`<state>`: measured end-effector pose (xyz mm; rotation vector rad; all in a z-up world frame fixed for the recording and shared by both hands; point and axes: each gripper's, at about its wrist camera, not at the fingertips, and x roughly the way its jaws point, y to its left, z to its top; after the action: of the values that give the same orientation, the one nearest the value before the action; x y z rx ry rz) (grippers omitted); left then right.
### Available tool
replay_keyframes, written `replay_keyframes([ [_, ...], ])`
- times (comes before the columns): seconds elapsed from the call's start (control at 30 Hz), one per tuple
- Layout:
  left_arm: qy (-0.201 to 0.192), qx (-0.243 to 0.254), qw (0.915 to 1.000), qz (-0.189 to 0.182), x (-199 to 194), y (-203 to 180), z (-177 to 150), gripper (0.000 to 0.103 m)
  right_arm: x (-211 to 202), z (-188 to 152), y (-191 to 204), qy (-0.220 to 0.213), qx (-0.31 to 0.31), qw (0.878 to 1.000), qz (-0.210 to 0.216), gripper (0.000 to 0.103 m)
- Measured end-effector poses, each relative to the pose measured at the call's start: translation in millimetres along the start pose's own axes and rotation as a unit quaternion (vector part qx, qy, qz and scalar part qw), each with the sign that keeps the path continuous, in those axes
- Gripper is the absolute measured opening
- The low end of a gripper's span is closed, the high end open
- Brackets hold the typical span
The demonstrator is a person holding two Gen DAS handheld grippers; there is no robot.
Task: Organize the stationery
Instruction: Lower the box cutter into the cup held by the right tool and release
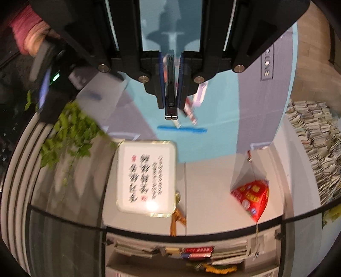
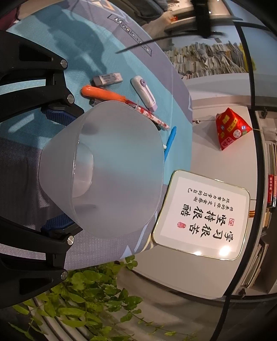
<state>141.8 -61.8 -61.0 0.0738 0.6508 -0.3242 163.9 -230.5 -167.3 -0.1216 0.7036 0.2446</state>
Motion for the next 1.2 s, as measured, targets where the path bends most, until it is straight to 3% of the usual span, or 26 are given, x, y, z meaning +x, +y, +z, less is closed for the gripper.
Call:
replay_keyframes([
  [0.23, -0.053, 0.009, 0.9962, -0.069, -15.4, -35.4, 34.2, 0.009, 0.3, -0.8, 0.2, 0.0, 0.0, 1.0, 0.0, 0.071],
  [0.37, -0.057, 0.004, 0.9932, -0.101, -7.2, -49.1, 42.7, 0.009, -0.2, -1.4, -0.1, 0.0, 0.001, 1.0, -0.001, 0.071],
  [0.53, -0.032, 0.007, 0.9907, -0.132, 12.7, -62.5, 49.6, 0.009, -0.3, -2.2, 2.1, 0.0, -0.003, 1.0, -0.005, 0.071],
  [0.93, 0.061, -0.007, 0.9877, -0.143, 66.5, -66.3, 26.2, 0.009, -1.0, -2.4, 3.1, 0.002, -0.004, 1.0, -0.006, 0.071],
  [1.2, 0.075, -0.01, 0.9874, -0.139, 71.2, -64.5, 21.1, 0.009, -0.4, -1.7, 3.6, 0.003, -0.004, 1.0, -0.006, 0.071],
])
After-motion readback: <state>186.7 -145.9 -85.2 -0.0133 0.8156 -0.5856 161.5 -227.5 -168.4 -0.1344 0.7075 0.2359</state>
